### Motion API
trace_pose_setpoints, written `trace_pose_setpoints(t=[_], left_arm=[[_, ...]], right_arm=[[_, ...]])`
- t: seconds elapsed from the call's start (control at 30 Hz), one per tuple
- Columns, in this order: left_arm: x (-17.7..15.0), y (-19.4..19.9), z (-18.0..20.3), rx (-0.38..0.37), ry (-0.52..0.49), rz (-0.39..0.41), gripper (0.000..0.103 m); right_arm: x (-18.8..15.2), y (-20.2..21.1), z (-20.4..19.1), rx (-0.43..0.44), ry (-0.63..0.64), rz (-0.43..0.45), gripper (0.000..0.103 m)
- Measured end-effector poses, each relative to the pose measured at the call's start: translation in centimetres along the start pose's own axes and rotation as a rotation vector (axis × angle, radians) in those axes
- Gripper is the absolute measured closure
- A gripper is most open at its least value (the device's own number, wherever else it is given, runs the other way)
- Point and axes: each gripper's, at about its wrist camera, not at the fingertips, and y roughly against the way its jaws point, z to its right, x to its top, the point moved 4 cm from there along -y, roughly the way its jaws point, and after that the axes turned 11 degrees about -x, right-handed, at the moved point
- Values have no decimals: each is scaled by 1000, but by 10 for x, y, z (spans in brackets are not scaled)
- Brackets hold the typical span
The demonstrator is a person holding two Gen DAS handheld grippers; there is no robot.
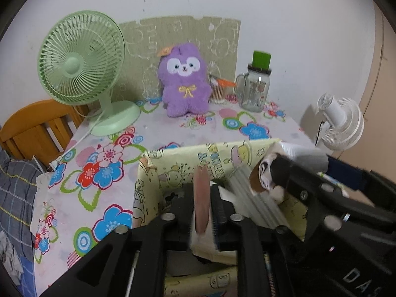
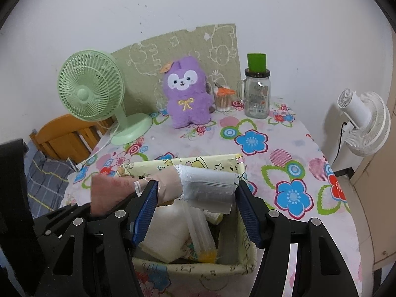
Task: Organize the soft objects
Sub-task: 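Carry the white roll over the box with the right tool while the left tool carries the pink packet, then open the right tool dropping the white roll into the box while the left tool releases the pink packet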
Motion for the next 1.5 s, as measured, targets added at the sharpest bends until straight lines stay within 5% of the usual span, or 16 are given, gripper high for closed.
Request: trace_pose_setpoints(t=[0.23,0.4,0.67,1.5], left_arm=[[-11,-12,-15,37,-10,-57,40],[-14,-11,-19,6,-10,-55,35],[-14,-12,-13,-13,-27,-54,26],[-27,37,0,22,-21,14,9]], right_arm=[[0,-24,-10,13,14,-42,37],[-3,-40,-25,29,43,-80,34],[-10,-48,-37,26,104,-96,13],[-24,13,-17,3,66,-22,12]])
